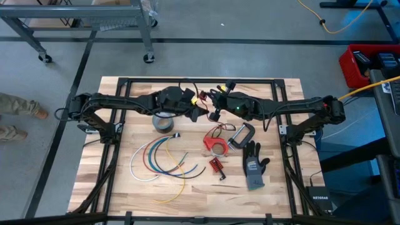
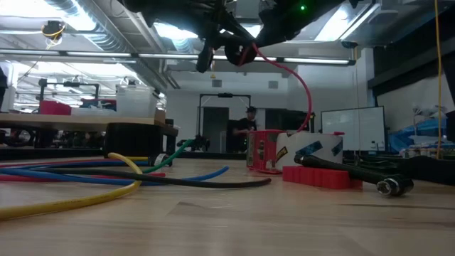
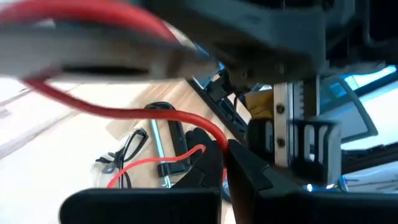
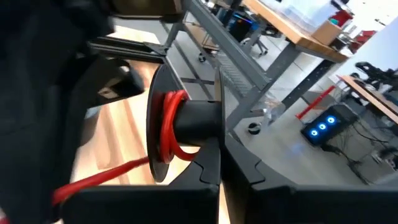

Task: Coil cords
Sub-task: Coil the red wire onto the spool

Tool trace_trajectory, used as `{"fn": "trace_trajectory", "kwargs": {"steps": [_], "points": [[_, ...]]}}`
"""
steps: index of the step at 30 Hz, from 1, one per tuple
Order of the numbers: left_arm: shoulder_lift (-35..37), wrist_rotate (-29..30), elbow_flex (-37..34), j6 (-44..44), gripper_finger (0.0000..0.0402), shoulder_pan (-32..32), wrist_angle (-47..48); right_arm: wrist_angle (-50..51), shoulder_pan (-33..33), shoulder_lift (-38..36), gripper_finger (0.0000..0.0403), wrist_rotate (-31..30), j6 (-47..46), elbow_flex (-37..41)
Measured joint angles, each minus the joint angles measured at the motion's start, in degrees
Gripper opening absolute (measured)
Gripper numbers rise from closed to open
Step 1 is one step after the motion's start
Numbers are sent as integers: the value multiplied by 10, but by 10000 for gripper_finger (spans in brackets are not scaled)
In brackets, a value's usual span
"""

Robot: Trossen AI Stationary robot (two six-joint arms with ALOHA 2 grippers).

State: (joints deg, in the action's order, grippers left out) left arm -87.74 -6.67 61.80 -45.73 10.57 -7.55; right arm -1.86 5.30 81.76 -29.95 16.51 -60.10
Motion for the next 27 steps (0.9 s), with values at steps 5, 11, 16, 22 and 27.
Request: {"fn": "trace_trajectory", "kwargs": {"steps": [5, 11, 16, 22, 27], "points": [[0, 7, 0, -6, 0, 0, -4, -1, 0, 0, 3, 18, 0, 0], [0, 13, 0, -6, 0, 0, -29, 5, 0, 5, 3, 20, -2, 0], [0, 19, 0, -6, 0, 0, -36, 1, 0, 9, 3, -3, -2, 0], [0, 42, 0, -3, 0, 2, -39, 4, 0, 10, 3, -5, -2, 0], [0, 42, 0, 17, 0, -8, 8, 4, 0, 9, 3, -5, -2, 0]]}}
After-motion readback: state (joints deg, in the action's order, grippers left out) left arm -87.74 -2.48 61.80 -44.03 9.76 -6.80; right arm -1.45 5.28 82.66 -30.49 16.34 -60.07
